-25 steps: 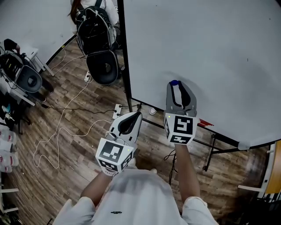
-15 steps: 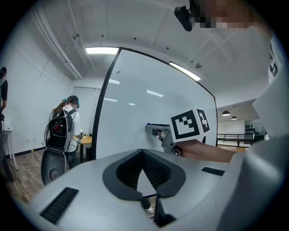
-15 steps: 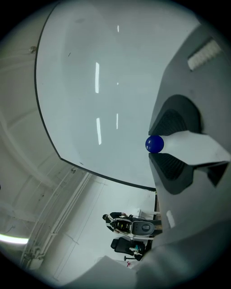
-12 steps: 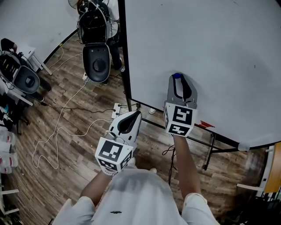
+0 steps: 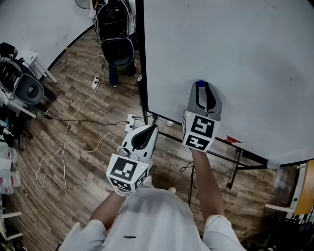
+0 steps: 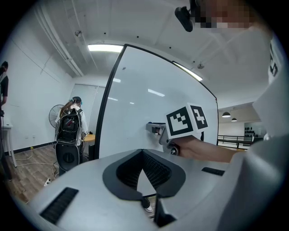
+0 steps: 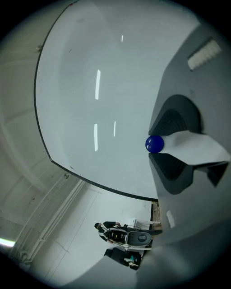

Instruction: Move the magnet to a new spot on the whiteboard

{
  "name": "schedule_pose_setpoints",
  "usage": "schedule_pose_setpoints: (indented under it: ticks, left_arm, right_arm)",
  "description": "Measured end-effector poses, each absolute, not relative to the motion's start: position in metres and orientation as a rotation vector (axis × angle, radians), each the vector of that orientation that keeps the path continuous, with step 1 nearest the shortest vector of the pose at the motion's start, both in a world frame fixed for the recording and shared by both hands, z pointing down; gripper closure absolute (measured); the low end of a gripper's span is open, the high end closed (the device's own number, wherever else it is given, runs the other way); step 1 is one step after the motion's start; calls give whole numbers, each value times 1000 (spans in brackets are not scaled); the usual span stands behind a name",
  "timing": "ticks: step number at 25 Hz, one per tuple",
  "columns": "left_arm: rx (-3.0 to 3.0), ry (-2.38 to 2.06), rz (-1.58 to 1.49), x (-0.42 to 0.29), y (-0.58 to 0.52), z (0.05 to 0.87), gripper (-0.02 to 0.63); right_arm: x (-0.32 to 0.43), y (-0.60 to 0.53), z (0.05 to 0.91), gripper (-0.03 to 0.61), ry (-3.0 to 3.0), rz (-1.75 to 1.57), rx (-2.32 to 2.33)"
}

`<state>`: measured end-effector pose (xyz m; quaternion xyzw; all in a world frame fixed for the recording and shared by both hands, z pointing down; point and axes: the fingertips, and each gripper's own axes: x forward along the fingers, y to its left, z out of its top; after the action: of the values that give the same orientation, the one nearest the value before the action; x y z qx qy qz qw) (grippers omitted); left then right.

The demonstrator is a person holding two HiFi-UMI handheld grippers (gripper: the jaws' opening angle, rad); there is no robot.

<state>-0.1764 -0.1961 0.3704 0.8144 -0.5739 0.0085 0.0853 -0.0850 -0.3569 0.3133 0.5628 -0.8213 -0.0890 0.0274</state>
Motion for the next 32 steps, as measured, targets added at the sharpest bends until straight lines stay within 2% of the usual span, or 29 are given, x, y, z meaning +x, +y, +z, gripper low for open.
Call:
schedule_pose_setpoints:
  ticks: [20,32]
  left_arm:
    - [2435,-1690,13,-199,-187,375,607]
    - [2465,-1651,22,-194,-180,375,607]
  right_arm:
    - [-86,-363,312,446,-2388,-161,2004]
    - [-82,-361,319,430,-2401,-162,1963]
